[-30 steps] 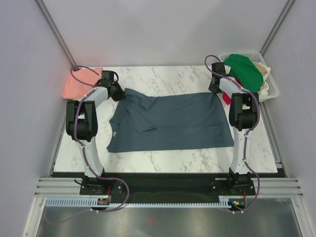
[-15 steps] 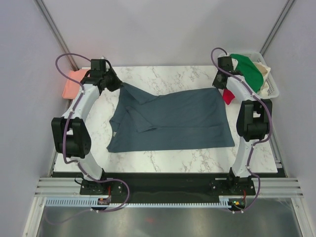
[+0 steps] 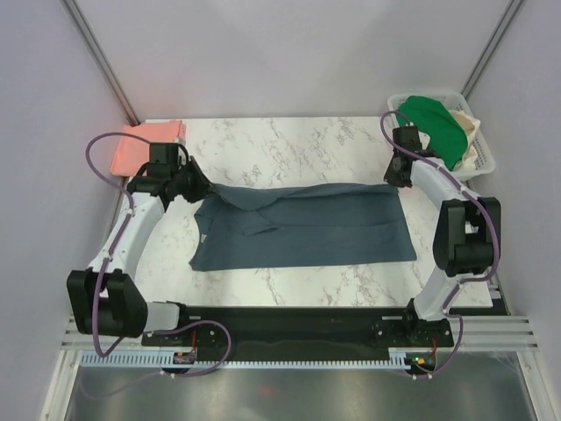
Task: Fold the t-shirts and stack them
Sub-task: Fold the tshirt
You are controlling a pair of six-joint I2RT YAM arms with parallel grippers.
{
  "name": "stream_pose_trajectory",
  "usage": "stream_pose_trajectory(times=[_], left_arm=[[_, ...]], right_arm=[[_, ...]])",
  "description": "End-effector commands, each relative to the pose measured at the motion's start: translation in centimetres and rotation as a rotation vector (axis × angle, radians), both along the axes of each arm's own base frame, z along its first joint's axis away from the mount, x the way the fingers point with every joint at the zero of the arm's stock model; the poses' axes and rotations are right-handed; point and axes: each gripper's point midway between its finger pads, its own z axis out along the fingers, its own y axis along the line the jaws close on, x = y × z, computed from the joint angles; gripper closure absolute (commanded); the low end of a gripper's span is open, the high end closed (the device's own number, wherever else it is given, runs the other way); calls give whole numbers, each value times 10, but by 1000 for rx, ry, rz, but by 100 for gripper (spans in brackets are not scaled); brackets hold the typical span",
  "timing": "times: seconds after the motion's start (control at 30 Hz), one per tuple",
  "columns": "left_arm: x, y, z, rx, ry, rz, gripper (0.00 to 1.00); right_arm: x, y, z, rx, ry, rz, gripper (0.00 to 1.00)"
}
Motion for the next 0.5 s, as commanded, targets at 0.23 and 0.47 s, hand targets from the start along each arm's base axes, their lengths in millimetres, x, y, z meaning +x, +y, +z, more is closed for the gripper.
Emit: stream_pose_trajectory(times=[0.23, 0.47], left_arm=[[-71, -3, 4, -8, -2, -79, 97], [-102, 0, -7, 4, 16, -83, 95]], right_arm=[[-35, -12, 22, -2, -67, -33, 100], [-66, -13, 4, 1, -24, -37, 100]])
